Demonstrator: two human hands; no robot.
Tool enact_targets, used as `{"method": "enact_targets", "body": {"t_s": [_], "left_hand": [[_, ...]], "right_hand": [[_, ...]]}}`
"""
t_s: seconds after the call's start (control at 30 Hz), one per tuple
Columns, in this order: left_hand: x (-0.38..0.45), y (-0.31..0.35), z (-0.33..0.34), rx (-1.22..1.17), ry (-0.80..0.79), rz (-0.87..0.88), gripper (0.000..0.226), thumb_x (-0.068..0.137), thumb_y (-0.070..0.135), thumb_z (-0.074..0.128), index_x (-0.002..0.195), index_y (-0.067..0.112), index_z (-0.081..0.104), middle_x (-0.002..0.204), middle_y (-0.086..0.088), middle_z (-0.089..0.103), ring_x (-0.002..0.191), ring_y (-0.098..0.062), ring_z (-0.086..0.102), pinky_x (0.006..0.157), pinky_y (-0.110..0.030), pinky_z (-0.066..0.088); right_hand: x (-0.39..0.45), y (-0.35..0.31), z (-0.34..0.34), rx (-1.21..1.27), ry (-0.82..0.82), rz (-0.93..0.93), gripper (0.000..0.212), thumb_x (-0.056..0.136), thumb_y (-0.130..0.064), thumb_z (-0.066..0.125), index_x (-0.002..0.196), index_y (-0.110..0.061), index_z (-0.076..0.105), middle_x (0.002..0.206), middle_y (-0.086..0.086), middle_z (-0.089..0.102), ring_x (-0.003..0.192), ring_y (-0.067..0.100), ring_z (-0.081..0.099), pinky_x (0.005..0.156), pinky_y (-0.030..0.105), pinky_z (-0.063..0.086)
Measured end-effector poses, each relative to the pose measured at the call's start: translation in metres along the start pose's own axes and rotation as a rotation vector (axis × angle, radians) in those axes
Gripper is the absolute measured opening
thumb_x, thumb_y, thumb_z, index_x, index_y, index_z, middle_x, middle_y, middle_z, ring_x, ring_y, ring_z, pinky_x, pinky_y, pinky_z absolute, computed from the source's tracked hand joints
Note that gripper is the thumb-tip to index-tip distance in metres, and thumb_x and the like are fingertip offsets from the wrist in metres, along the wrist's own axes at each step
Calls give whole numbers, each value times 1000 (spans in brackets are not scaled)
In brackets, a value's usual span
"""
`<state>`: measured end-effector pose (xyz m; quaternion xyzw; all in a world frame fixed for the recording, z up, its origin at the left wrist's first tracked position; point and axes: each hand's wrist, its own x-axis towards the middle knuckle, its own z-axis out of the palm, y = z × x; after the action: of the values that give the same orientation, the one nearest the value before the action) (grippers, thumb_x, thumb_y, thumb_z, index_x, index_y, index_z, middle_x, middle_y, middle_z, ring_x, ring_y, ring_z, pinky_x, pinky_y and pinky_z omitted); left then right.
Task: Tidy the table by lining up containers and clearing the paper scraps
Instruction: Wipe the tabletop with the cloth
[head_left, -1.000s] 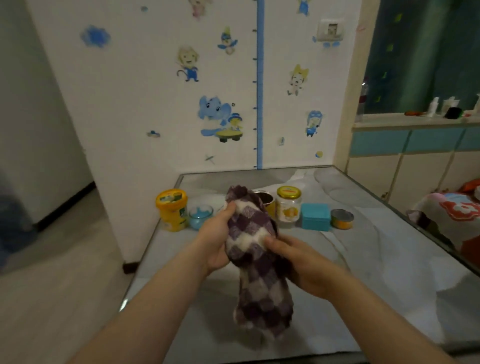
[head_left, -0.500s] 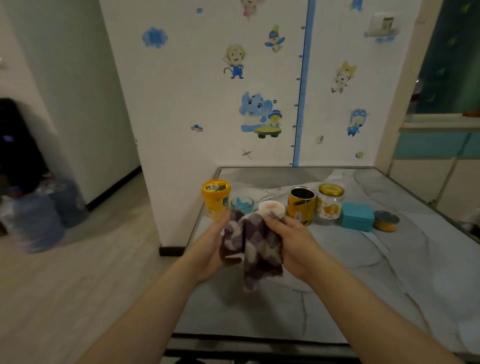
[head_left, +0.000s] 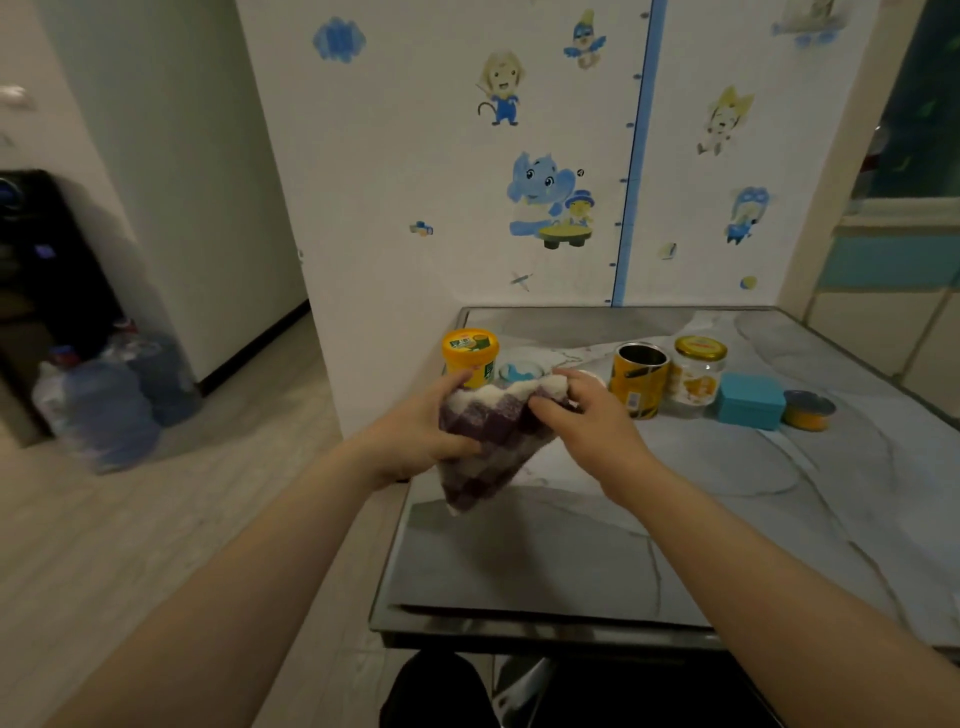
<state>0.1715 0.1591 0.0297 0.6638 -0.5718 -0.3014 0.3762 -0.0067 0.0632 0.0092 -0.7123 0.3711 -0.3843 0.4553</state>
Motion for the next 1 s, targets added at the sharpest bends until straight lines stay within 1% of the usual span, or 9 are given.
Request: {"method": "enact_targets", "body": {"t_s": [0.07,0.17,0.27,0.43,0.5,0.6,0.73,0.87,1.0], "left_hand": [[-7,8,-11,262,30,19,59,83,17,71,136,24,46,123,5,55,99,-5,55,83,-15,44],[-15,16,-24,434,27,-12,3,90,31,62,90,31,59,88,8,61,75,2,53,58,-13,35],[-15,5,-34,461,-46,-97,16,86,47,61,76,36,64,97,-3,62,87,-18,57,71,-28,44],[0,-44,-16,-199,-98,-367,23,89,27,64,107,14,68,106,-9,73,96,-23,69,89,-38,55],[7,-74,3,-259,-61,-470,34,88,26,65,117,10,61,113,-12,68,101,-28,66,93,-45,54],[12,-114,27,77,92,-459,53,85,29,66,131,12,46,131,-8,48,115,-25,52,99,-37,47],[2,-122,46,480,348,-91,49,88,26,59,133,15,45,134,-6,36,125,-25,36,106,-34,34],[-16,-114,74,714,114,182,50,92,39,48,138,20,44,146,-2,34,135,-22,32,114,-35,26],[-25,-115,94,798,-25,53,66,96,52,32,153,23,14,162,-1,4,149,-18,-1,121,-37,-4]], "right_hand": [[-4,-2,4,-17,-4,-14,42,88,-30,67,127,-16,58,125,1,59,113,17,57,95,35,51],[-14,-8,9,-72,47,-54,13,91,-30,64,81,-23,60,80,-9,59,78,6,56,66,23,46],[-23,-10,14,-49,62,-31,34,93,-35,59,67,-18,46,68,-4,50,66,8,48,58,25,38],[-7,26,34,23,1,303,35,92,-45,58,99,-10,58,97,7,65,87,17,61,67,31,48],[-2,51,40,-24,-42,410,34,92,-41,60,111,-13,54,107,7,63,93,19,61,78,36,52],[-7,71,45,-193,-100,435,51,94,-21,56,139,-18,32,124,8,53,106,24,57,91,39,51],[-23,77,42,-585,-120,95,59,96,-26,52,148,-19,26,150,5,29,137,23,30,112,38,32],[-35,91,55,-682,-227,-78,49,100,-33,41,146,-16,34,150,3,34,138,19,29,116,36,27],[-22,104,47,-727,-151,-70,40,103,-26,34,139,-11,43,142,8,45,131,22,39,112,36,31]]}}
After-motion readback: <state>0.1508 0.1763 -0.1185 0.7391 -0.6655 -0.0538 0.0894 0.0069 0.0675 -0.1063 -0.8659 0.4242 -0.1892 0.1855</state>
